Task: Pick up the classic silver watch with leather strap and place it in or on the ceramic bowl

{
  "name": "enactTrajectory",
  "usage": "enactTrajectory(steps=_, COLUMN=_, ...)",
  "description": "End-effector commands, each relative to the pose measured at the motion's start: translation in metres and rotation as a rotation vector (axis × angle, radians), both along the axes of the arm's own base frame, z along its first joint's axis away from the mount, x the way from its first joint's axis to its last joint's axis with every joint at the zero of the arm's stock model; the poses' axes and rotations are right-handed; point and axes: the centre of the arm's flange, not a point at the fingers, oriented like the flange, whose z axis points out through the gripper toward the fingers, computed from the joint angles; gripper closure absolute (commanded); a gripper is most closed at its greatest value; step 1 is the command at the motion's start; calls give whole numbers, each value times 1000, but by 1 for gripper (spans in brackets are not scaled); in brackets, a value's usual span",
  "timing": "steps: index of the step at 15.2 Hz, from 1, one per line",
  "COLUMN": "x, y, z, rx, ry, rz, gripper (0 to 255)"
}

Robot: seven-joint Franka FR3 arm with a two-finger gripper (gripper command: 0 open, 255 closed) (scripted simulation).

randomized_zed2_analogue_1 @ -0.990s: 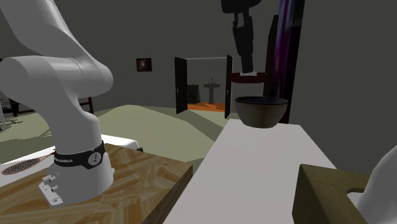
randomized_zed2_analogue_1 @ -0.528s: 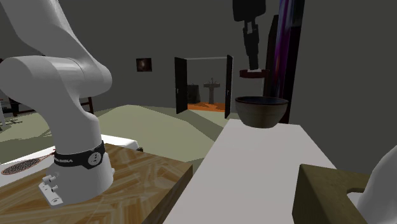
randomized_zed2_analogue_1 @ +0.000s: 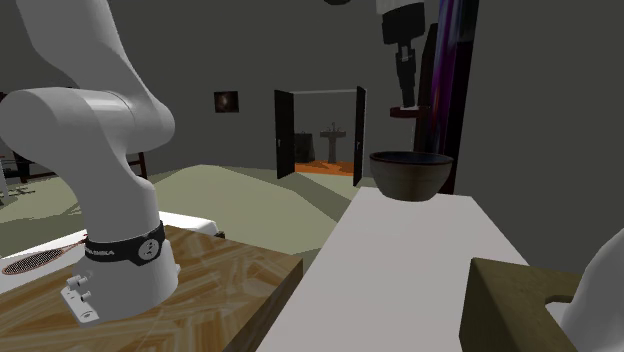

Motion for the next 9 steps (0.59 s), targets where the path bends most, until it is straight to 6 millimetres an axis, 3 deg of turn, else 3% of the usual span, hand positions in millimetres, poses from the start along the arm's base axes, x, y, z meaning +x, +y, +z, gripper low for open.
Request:
enactTrajectory(steps=1, x=1, y=28, z=3, rx=1, ry=0, rz=-1, gripper=255)
enactTrajectory(steps=5, x=5, y=80, z=7, rx=1, ry=0, rz=-1, gripper=255)
enactTrajectory(steps=9, x=5, y=85, z=-8, rx=1, ry=0, rz=-1, gripper=255)
